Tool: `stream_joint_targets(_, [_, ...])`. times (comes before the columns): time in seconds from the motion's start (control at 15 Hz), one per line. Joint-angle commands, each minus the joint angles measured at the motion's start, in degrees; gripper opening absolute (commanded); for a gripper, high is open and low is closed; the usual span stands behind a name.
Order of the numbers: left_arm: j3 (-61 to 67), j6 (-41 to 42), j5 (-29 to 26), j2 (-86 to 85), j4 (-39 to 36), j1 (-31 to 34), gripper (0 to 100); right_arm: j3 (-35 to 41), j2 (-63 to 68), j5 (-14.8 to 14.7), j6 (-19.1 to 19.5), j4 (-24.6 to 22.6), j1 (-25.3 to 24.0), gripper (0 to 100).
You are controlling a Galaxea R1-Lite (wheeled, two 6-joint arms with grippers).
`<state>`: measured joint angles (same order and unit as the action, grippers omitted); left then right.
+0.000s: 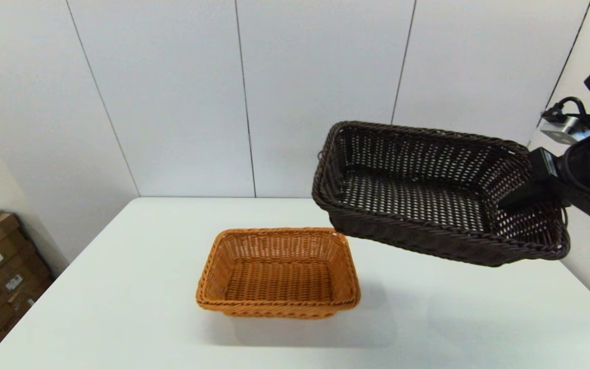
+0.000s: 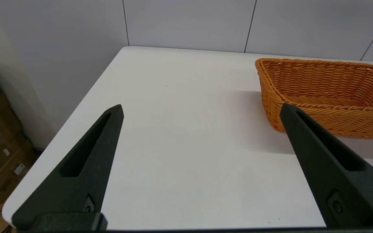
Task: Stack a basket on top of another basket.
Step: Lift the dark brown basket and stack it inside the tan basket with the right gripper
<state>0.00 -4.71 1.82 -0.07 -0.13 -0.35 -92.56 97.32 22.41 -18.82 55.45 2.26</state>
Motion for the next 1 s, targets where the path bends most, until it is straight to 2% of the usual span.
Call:
stream_joint_targets(0.07, [0.0,0.0,0.0,0.0,0.0,0.0,100,-2.3,0.8,0.0,-5.0,0.2,-11.1,0])
stream_joint_targets(0.2, [0.0,0.0,0.0,0.1,0.0,0.0,100,-3.5,3.1,-0.3,-7.4,-0.6,-16.3,0])
stream_joint_targets(0.4, [0.0,0.0,0.0,0.1,0.0,0.0,100,-3.7,6.4,-1.7,-10.6,-5.6,-22.1,0])
stream_joint_targets(0.53, [0.0,0.0,0.0,0.1,0.0,0.0,100,-5.3,8.6,-2.6,-11.1,-6.9,-23.8,0])
stream_joint_targets(0.8, [0.0,0.0,0.0,0.1,0.0,0.0,100,-10.0,12.5,-2.7,-11.5,-6.9,-24.5,0])
stream_joint_targets(1.0, [0.0,0.0,0.0,0.1,0.0,0.0,100,-10.4,15.8,-3.9,-11.1,-6.9,-25.6,0])
